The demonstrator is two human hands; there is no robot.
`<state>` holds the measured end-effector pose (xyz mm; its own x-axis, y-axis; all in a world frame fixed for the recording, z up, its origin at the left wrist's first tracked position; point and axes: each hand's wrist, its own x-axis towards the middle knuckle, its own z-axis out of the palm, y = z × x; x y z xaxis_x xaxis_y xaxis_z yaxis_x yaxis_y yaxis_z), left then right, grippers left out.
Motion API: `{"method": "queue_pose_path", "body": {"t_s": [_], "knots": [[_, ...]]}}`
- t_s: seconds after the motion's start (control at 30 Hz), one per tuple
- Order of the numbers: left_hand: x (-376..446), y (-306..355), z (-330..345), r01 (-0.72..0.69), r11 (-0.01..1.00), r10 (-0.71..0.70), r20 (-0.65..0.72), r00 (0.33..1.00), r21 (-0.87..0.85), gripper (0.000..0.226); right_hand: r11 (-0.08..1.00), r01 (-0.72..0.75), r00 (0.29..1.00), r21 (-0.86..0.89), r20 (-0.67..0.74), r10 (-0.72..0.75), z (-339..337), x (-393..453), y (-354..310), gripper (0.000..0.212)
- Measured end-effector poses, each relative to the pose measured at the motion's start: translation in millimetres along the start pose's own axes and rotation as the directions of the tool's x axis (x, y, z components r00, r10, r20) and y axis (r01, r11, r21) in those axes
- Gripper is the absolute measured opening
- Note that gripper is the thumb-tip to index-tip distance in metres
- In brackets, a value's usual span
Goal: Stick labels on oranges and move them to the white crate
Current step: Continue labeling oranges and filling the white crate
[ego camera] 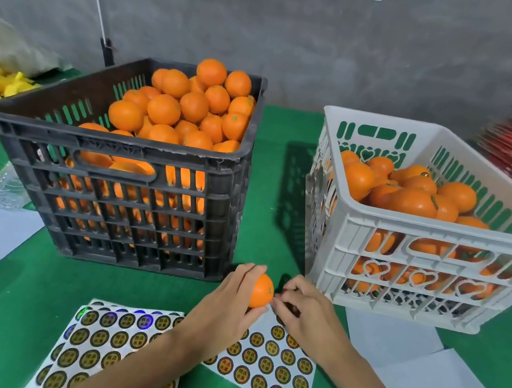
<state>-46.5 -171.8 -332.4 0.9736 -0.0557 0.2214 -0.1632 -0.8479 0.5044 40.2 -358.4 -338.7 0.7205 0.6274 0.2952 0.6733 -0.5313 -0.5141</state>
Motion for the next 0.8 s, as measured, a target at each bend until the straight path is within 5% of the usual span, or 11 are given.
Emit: {"method": "queue_pose_path", "body": {"t_s": [0.1, 0.2, 0.47, 0.63, 0.73, 0.8], "knots": [[-0.6, -3.3, 0.6, -0.009, 0.999, 0.010, 0.007, 1.000, -0.033, 0.069, 0.995, -0.074, 0.996, 0.071, -0.039, 0.077, -2.1, 2.0, -3.2, 0.022], [1.4, -3.0, -0.5, 0.042, 0.995, -0.043, -0.015, 0.999, -0.089, 0.069, 0.982, -0.110, 0.960, 0.156, -0.238, 0.146, -7.4, 5.7, -16.3, 0.015], [35.9, 44.2, -62.3, -0.020, 0.979, -0.041, -0.289, 0.957, -0.205, 0.071, 0.993, 0.066, 0.875, -0.100, -0.472, -0.106, -61.9, 24.3, -85.9, 0.036], [82.4, 89.8, -129.2, -0.227, 0.973, 0.184, -0.479, 0.858, -0.033, 0.074, 0.998, 0.029, 0.809, -0.060, -0.585, -0.059, -123.2, 61.2, -126.9, 0.072], [113.4, 98.8, -166.4, -0.319, 0.947, 0.309, -0.411, 0.857, 0.046, 0.078, 0.992, 0.001, 0.785, -0.124, -0.614, -0.078, -164.8, 89.7, -124.6, 0.057], [134.2, 88.3, -190.4, -0.223, 0.961, 0.270, -0.409, 0.872, 0.161, 0.064, 0.976, -0.052, 0.786, -0.213, -0.611, -0.092, -179.8, 103.5, -116.2, 0.048]]}}
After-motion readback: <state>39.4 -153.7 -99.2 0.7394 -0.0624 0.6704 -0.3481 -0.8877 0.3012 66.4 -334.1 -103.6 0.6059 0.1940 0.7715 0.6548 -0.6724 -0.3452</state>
